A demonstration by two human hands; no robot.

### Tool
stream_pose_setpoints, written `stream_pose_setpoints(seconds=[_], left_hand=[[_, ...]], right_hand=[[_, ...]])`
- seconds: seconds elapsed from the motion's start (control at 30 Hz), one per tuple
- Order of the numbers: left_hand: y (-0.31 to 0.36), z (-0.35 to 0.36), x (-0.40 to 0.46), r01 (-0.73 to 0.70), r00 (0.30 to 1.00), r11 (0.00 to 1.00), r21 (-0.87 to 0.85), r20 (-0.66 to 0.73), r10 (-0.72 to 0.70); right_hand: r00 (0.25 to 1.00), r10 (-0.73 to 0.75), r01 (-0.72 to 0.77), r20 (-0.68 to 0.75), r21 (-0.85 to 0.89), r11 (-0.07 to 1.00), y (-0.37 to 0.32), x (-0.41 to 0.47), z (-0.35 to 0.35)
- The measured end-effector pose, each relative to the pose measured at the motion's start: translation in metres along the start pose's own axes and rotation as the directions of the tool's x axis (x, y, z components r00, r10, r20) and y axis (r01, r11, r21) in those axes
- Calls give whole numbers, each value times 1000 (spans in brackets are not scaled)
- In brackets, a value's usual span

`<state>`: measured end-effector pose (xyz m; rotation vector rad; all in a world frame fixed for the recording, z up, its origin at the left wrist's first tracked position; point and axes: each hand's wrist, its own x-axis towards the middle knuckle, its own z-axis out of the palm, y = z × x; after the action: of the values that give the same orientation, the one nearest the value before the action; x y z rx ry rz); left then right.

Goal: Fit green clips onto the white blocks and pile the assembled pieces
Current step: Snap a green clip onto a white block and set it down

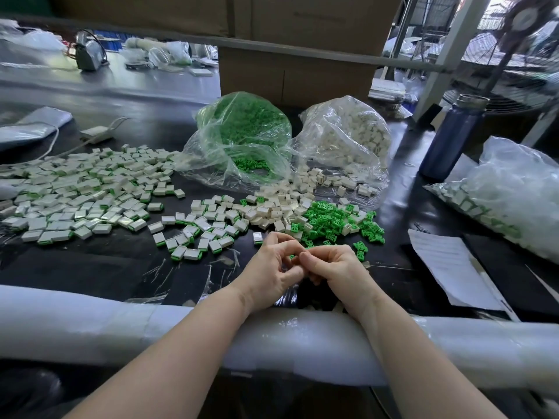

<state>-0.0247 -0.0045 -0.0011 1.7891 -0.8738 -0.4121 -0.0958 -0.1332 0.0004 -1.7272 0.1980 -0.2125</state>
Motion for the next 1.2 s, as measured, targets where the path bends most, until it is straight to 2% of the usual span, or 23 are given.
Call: stream_pose_setpoints(seconds=[0.4, 1.2], left_hand=[[-2, 1, 1, -32, 999, 997, 71, 35, 30], [-4, 1, 2, -33, 998, 997, 77, 49, 29]], right_hand=[[1000, 5, -5, -25, 8, 1000, 1, 0, 0], [999, 32, -29, -43, 70, 997, 0, -1, 1]])
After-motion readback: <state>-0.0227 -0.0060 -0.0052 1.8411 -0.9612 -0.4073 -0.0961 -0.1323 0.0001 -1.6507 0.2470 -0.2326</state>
